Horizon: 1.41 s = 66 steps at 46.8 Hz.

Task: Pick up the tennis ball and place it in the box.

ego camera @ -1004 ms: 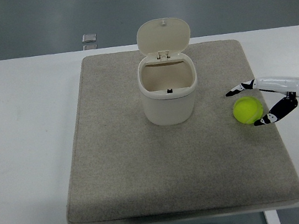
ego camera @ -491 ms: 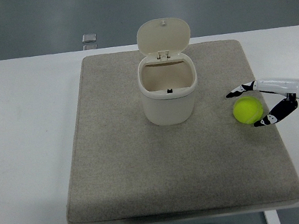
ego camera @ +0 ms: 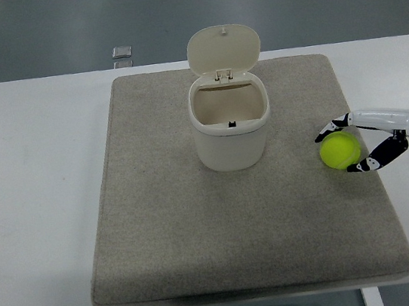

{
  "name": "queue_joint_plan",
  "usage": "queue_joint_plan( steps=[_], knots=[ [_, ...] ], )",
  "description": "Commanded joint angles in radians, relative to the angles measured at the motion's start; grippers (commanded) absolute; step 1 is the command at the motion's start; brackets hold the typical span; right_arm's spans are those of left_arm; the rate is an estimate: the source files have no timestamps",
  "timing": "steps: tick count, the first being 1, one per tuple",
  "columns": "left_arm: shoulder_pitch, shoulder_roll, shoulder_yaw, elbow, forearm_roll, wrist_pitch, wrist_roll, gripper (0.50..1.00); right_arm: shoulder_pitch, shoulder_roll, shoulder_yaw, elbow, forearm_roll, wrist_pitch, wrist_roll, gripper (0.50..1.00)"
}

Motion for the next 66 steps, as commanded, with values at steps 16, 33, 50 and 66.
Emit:
queue_joint_plan(
  steps=[16, 33, 50, 66],
  knots=[
    [0.000, 0.000, 0.000, 0.000, 0.000, 0.000, 0.000, 0.992, 0.003, -0.002, 0.017, -0.005, 0.011, 0.003, 0.000, 0.500],
    [0.000, 0.000, 0.000, 0.000, 0.000, 0.000, 0.000, 0.992, 0.017, -0.007, 0.052, 0.023, 0.023, 0.009, 0.000, 0.500],
    [0.000, 0.000, 0.000, 0.000, 0.000, 0.000, 0.000, 0.992, 0.060, -0.031, 0.084, 0.130, 0.060, 0.056, 0.000, 0.500],
    [0.000, 0.000, 0.000, 0.000, 0.000, 0.000, 0.000, 0.992, 0.080, 0.007, 0.201, 0.166, 0.147, 0.195, 0.000, 0.500]
  ],
)
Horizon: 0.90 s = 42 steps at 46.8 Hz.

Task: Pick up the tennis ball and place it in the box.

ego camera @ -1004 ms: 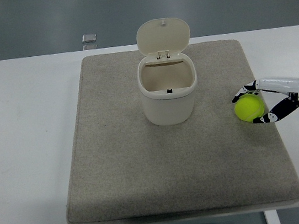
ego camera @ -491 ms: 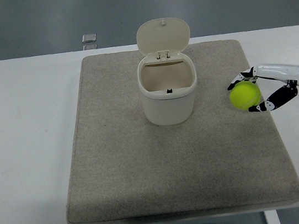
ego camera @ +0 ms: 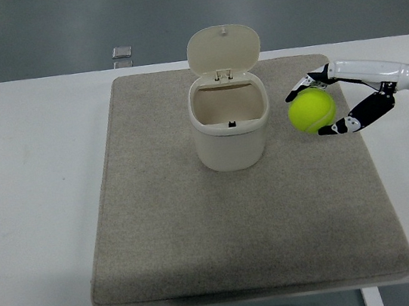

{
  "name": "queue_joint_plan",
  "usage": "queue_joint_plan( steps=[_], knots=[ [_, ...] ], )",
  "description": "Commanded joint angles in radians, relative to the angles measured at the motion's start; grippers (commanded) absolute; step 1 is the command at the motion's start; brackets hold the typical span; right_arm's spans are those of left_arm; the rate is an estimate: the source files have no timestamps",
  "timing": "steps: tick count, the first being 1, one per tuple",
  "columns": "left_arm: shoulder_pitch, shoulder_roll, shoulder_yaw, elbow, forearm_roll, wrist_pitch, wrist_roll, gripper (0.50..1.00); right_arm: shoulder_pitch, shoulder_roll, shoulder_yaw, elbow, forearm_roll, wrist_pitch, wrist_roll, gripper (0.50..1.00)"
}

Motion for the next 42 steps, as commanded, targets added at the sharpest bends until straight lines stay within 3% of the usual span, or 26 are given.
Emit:
queue_joint_plan(
  steps=[1, 8, 28, 42],
  knots=[
    [0.000, 0.000, 0.000, 0.000, 0.000, 0.000, 0.000, 0.992, 0.001, 0.013, 0.016, 0.001, 0.007, 0.015, 0.000, 0.500],
    [0.000, 0.000, -0.001, 0.000, 0.000, 0.000, 0.000, 0.992, 0.008, 0.020, 0.033, 0.001, 0.007, 0.015, 0.000, 0.500],
    [0.000, 0.000, 0.000, 0.000, 0.000, 0.000, 0.000, 0.992, 0.051, 0.163, 0.039, -0.013, 0.070, 0.016, 0.000, 0.500],
    [0.000, 0.000, 0.000, 0.000, 0.000, 0.000, 0.000, 0.992, 0.059, 0.241, 0.038, -0.043, 0.122, 0.006, -0.106, 0.500]
  ],
)
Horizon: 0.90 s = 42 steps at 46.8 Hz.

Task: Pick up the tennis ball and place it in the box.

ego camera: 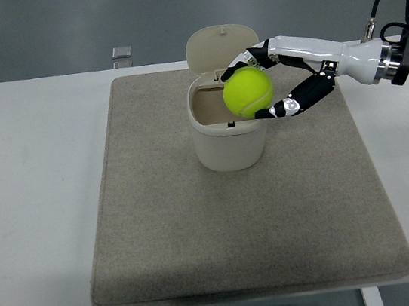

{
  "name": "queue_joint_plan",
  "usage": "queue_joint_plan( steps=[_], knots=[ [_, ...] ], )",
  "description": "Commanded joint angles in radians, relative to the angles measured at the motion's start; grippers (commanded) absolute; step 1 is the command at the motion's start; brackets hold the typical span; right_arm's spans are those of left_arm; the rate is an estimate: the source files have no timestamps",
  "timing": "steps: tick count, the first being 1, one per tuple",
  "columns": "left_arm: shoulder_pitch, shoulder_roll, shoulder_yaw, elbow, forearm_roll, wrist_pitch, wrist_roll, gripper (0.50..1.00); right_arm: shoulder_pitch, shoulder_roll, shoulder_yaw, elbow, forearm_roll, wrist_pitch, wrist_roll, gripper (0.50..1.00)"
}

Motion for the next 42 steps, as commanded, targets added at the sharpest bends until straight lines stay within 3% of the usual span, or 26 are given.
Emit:
queue_joint_plan(
  steps=[1, 23, 26, 31, 36, 42],
  knots=[
    [0.000, 0.000, 0.000, 0.000, 0.000, 0.000, 0.000, 0.992, -0.001, 0.017, -0.002, -0.018, 0.012, -0.002, -0.021, 0.500],
    [0.000, 0.000, 0.000, 0.000, 0.000, 0.000, 0.000, 0.992, -0.001, 0.075, -0.002, -0.059, 0.023, -0.068, -0.096, 0.500],
    [0.000, 0.000, 0.000, 0.000, 0.000, 0.000, 0.000, 0.992, -0.003, 0.077, -0.002, -0.059, 0.023, -0.070, -0.098, 0.578],
    [0.000, 0.000, 0.000, 0.000, 0.000, 0.000, 0.000, 0.992, -0.004, 0.078, -0.002, -0.061, 0.023, -0.071, -0.098, 0.619],
    [-0.001, 0.000, 0.000, 0.000, 0.000, 0.000, 0.000, 0.992, -0.004, 0.080, -0.002, -0.061, 0.023, -0.090, -0.098, 0.717],
    [0.000, 0.000, 0.000, 0.000, 0.000, 0.000, 0.000, 0.992, -0.006, 0.080, -0.005, -0.061, 0.022, -0.114, -0.098, 0.776]
  ],
)
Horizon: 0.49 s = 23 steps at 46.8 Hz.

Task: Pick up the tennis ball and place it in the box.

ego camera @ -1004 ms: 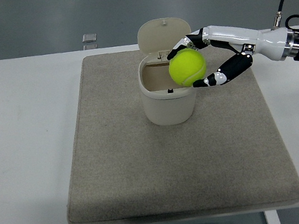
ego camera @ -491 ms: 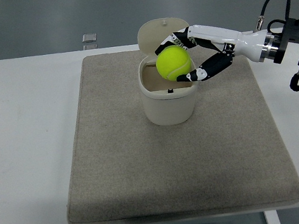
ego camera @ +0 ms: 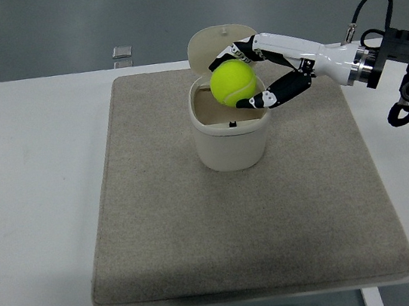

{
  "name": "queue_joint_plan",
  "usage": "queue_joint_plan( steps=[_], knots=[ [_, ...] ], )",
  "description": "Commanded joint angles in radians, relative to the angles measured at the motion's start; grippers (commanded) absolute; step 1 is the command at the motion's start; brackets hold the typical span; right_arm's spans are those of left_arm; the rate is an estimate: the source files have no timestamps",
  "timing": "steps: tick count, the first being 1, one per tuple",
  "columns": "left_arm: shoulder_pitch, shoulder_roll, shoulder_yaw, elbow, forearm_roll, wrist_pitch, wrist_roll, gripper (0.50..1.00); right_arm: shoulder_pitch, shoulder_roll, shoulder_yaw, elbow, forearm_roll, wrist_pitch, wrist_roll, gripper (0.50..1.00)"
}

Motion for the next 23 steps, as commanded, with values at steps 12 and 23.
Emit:
queue_joint_plan(
  steps=[12, 23],
  knots=[
    [0.000, 0.000, 0.000, 0.000, 0.000, 0.000, 0.000, 0.992, -0.006, 0.000, -0.014, 0.000, 0.001, -0.002, 0.002, 0.860],
    [0.000, 0.000, 0.000, 0.000, 0.000, 0.000, 0.000, 0.992, -0.011, -0.018, -0.009, 0.002, 0.004, 0.007, 0.002, 0.864]
  ],
)
